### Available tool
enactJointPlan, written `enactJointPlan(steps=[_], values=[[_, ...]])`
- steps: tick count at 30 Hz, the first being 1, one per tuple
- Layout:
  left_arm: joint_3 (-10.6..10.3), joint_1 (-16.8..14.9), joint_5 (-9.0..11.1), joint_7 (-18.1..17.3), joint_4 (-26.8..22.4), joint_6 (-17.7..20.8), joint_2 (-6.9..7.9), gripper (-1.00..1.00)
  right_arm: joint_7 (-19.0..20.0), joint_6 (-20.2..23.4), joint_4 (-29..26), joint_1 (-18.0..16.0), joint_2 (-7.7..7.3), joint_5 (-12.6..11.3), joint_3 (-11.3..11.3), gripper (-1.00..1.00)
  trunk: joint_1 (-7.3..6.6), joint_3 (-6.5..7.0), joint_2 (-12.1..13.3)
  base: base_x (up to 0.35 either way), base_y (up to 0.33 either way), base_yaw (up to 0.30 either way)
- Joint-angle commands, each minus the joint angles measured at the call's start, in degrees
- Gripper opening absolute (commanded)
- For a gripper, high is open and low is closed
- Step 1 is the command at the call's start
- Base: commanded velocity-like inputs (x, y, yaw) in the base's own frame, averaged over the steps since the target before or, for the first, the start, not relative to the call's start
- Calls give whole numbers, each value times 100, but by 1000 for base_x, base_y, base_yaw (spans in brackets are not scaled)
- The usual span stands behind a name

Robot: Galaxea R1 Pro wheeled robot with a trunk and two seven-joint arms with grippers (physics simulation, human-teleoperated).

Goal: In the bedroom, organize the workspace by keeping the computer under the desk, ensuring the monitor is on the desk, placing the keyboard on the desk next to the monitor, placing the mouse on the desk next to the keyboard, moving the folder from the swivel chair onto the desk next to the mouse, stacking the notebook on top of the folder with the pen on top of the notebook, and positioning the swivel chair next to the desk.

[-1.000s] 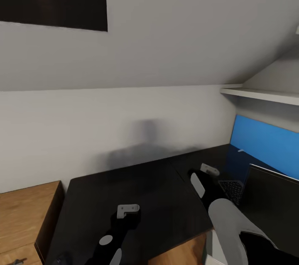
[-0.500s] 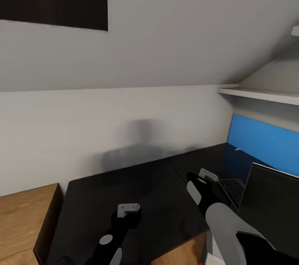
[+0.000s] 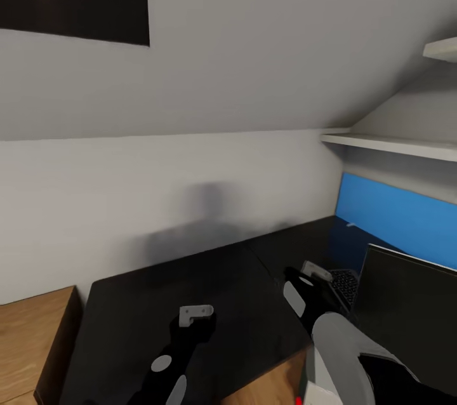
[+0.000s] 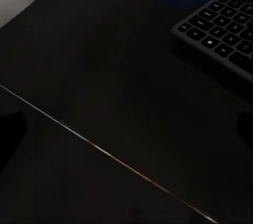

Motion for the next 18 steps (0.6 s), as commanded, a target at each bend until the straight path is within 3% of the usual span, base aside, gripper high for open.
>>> enactJointPlan(steps=[1,6,18], values=[[-13,-3,53,43,-13,20,2,100,-15,-16,-3,-4,2,-59,13,100,1,-8,-5,0,0,-255],[-16,-3,53,41,-16,18,0,100,-9,-75,-2,-4,5,-59,13,100,1,-14,-5,0,0,-177],[-18,-3,53,36,-16,17,4,100,-1,-94,2,-4,39,-45,11,100,1,-17,-5,0,0,-13]])
